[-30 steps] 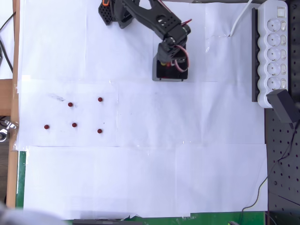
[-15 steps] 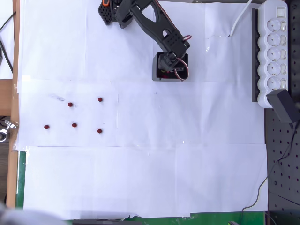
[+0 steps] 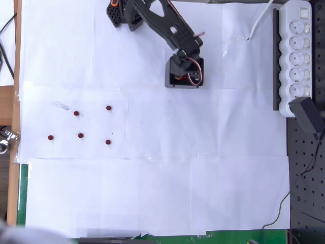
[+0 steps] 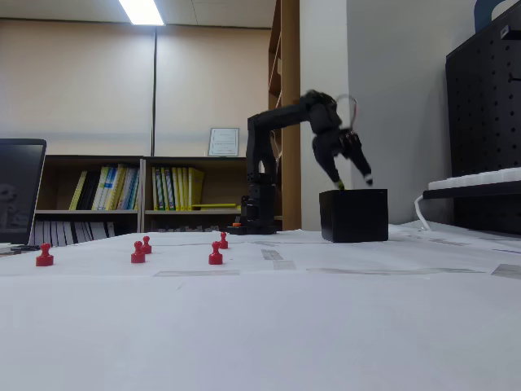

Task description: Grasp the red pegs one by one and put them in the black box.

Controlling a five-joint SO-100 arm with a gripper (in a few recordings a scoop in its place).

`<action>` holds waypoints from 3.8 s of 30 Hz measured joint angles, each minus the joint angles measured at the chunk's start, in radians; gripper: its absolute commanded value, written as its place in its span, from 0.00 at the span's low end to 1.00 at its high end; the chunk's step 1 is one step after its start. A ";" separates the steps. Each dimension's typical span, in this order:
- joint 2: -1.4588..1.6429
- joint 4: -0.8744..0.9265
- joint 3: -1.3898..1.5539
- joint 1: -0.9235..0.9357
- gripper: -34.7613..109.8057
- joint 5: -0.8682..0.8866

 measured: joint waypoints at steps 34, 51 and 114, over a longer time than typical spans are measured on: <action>0.141 -1.384 -1.019 0.747 0.39 0.678; 0.264 -1.652 -1.049 0.799 0.39 0.715; 0.282 -1.223 -0.770 0.793 0.24 0.607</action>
